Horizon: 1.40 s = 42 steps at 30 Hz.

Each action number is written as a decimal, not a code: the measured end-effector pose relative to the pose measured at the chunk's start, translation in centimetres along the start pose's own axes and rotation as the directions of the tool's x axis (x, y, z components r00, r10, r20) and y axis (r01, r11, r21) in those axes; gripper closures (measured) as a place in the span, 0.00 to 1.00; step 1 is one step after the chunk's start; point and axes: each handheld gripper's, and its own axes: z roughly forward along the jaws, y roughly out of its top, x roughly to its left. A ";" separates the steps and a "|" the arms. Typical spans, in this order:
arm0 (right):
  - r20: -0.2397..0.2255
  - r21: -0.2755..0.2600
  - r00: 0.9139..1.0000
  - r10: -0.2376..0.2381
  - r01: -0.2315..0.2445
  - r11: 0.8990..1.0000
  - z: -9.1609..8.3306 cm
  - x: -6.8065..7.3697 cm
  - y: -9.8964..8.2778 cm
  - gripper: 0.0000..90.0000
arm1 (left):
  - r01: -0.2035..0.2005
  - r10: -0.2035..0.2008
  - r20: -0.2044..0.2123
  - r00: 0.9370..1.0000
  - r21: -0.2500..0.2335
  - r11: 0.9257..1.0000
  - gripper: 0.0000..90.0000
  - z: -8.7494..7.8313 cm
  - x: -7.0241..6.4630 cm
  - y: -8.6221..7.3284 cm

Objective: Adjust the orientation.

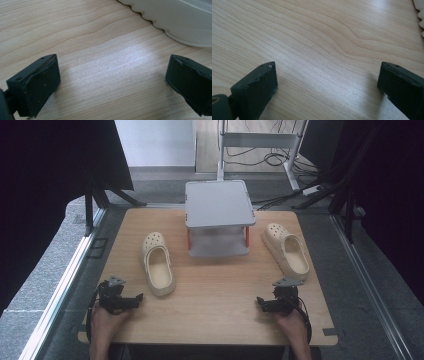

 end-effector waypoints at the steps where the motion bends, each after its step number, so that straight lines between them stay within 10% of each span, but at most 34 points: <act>1: 0.000 0.000 1.000 0.001 -0.001 1.000 0.0 0.0 0.0 0.02 | 0.001 -0.001 -0.001 1.000 -0.001 1.000 0.00 0.0 0.0 0.0; 25: -0.026 0.050 1.000 0.017 -0.016 0.999 0.1 0.4 0.8 0.00 | -0.003 0.003 0.004 1.000 -0.007 1.000 0.00 0.0 -0.3 0.0; 42: -0.142 -0.014 0.982 -0.128 0.127 0.992 0.1 3.5 6.7 0.00 | -0.009 0.010 0.009 1.000 -0.013 1.000 0.02 -0.1 -0.4 -0.1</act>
